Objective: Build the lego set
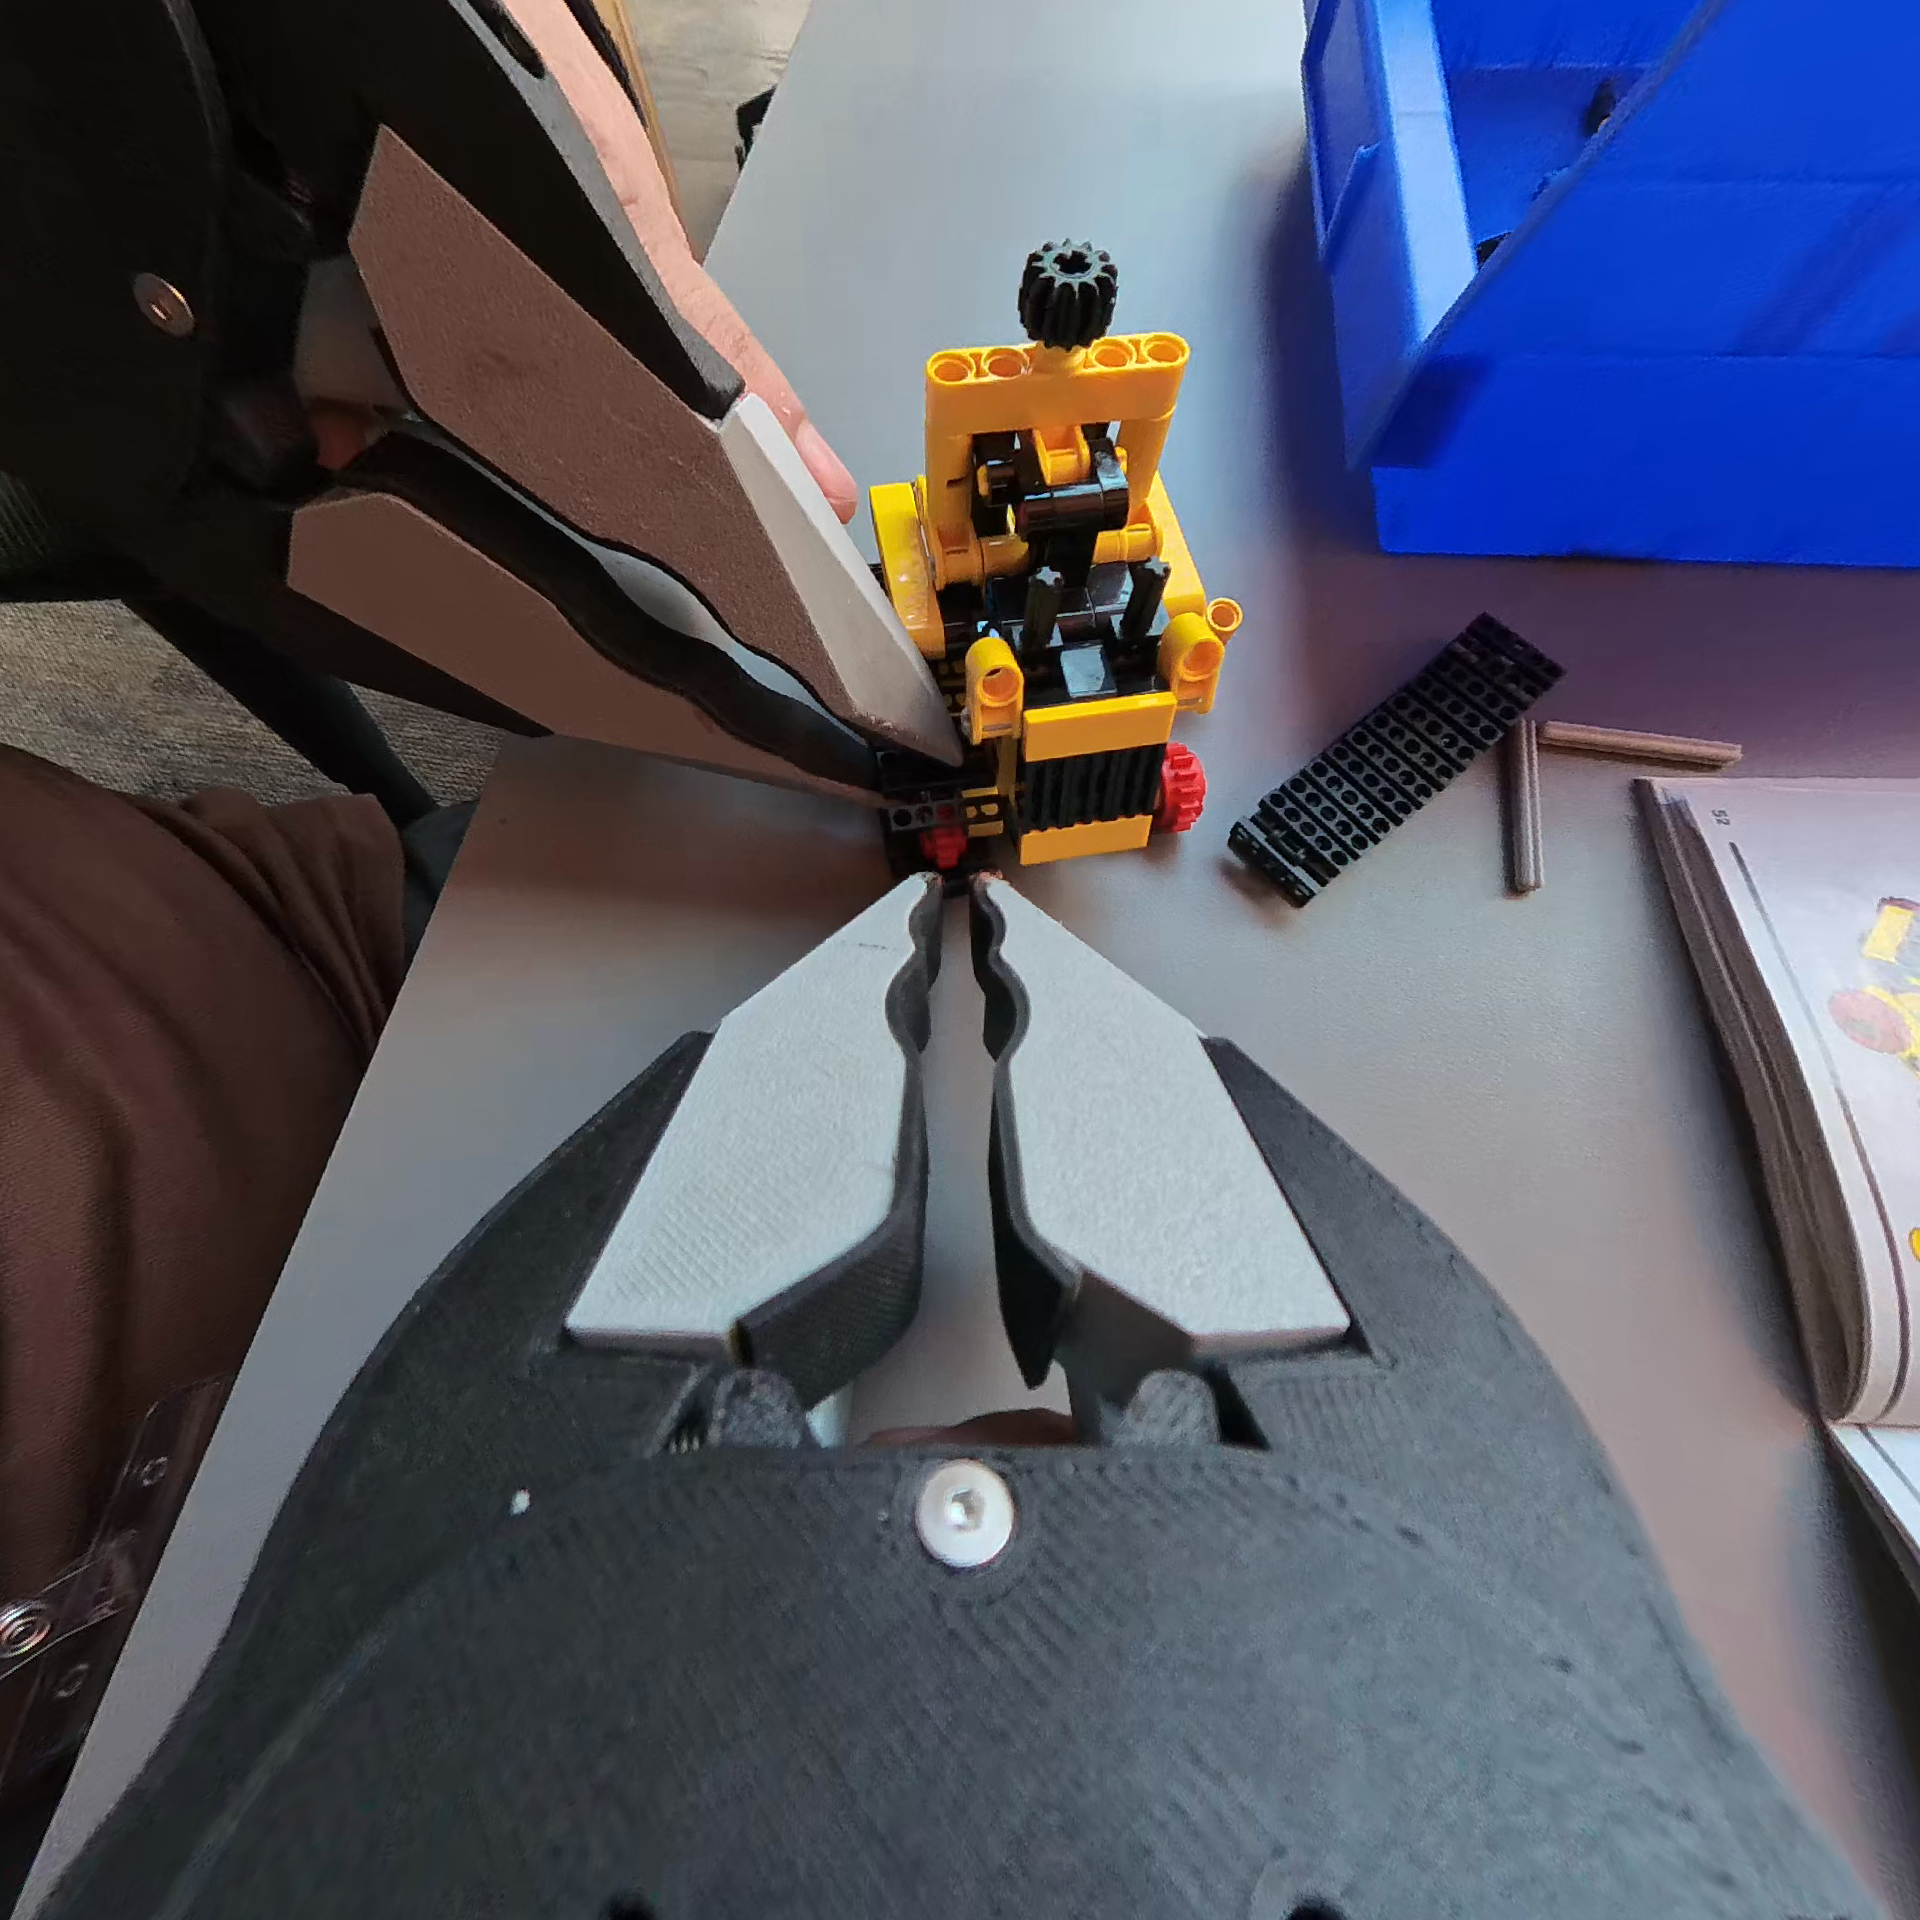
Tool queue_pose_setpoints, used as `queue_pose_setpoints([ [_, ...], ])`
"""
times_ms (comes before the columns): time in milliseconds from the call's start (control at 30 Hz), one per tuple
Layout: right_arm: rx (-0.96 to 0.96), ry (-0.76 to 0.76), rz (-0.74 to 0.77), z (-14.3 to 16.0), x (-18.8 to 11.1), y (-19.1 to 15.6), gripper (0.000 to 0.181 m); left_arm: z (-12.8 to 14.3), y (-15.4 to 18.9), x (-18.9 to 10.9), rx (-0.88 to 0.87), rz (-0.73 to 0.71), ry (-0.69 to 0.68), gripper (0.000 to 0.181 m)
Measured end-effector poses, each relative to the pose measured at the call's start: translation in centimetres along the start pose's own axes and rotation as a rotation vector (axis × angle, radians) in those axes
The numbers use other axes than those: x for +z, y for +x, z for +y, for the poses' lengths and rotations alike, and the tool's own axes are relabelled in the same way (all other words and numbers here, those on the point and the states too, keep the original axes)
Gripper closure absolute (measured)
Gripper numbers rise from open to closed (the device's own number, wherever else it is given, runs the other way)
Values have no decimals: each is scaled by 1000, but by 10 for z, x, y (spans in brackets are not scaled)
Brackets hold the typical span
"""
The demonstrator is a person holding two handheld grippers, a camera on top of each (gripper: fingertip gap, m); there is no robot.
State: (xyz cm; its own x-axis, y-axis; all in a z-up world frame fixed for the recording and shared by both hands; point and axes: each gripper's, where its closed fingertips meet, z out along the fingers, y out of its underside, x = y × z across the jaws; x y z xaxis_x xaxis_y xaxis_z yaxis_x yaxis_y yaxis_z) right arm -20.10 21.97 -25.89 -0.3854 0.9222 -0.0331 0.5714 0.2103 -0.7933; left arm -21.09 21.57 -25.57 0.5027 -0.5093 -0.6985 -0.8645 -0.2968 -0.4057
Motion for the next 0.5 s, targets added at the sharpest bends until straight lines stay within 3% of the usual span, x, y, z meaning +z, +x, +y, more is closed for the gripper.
queue_pose_setpoints([
  [500,115,58,-46,-7,-4,0,181,-2,1,2,-26,13,15,173],
])
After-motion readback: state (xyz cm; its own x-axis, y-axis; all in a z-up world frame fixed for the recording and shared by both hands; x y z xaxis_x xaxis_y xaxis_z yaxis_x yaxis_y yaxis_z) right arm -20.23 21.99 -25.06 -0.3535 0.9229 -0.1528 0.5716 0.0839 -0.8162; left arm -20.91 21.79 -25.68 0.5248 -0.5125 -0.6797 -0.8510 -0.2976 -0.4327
